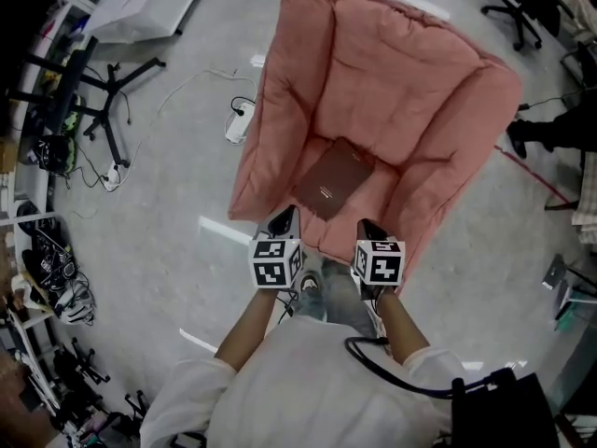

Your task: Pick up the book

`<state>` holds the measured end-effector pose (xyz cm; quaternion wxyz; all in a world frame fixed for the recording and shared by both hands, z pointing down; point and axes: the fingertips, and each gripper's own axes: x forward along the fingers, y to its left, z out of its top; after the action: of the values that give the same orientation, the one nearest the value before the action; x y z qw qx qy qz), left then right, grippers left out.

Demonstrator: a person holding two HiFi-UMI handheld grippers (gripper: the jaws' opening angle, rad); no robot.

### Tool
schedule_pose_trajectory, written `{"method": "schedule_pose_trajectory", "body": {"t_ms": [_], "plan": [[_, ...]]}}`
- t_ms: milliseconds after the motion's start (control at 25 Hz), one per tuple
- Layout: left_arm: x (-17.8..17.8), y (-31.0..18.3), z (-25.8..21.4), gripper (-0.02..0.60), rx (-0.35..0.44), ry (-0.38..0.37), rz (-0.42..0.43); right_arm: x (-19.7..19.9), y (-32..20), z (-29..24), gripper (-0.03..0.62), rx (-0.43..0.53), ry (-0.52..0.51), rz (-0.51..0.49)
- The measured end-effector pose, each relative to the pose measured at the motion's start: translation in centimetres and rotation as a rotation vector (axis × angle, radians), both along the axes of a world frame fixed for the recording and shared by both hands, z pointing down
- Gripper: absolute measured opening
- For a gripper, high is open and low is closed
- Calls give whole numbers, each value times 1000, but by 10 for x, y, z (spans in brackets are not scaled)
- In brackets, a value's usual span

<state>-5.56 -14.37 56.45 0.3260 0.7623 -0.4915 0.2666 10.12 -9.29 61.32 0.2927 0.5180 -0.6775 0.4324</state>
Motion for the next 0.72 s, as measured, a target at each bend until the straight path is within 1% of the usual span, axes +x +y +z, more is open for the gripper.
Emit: {"method": "schedule_pose_trajectory", "body": {"t_ms": [120,240,440,560,720], "plan": [[8,-9,1,11,-9,-9,15,6,-12,2,32,-3,-14,12],[15,-23,0,10,6,-15,29,10,-24,6,32,-3,-34,16],[16,-42,4,10,3,-26,-1,14,-34,16,32,-10,-45,-6],[18,-43,16,9,-4,-15,-9,19,-32,30,32,-32,-47,5],[10,-44,48,9,-36,-7,6,10,-36,51,32,-57,-51,33]]}}
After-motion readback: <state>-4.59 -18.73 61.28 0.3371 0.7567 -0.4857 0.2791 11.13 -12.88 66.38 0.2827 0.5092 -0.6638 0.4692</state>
